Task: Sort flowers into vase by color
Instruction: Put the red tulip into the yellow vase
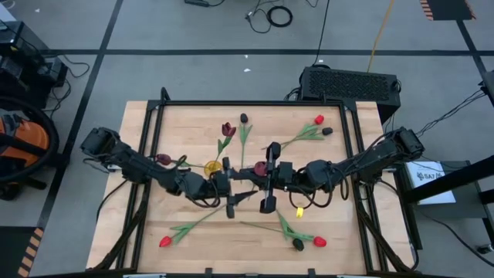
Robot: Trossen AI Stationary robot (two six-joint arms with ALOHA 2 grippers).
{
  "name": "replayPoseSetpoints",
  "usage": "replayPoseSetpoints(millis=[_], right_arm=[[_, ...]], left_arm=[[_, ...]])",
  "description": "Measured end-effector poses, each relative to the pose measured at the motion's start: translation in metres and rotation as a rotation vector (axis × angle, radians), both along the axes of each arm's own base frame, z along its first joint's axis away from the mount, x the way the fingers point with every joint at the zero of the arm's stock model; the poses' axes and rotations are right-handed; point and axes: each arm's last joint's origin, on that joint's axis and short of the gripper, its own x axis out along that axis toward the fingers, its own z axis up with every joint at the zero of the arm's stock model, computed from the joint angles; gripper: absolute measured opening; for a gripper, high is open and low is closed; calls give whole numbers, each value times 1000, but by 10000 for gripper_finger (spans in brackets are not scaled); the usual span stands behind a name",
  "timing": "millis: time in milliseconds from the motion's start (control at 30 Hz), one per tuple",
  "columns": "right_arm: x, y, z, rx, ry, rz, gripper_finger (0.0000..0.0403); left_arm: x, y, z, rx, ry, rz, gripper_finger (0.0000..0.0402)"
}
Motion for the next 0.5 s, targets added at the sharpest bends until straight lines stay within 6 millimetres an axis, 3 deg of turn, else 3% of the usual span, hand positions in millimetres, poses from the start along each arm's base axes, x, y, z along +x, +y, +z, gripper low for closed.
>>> replayPoseSetpoints(millis=[267,500], right_arm=[[0,0,-1,-22,11,-8,0],[1,0,-2,3,18,-12,22]], left_arm=[[5,12,1,-9,-13,-48,136],[2,13,3,55,10,-45,25]])
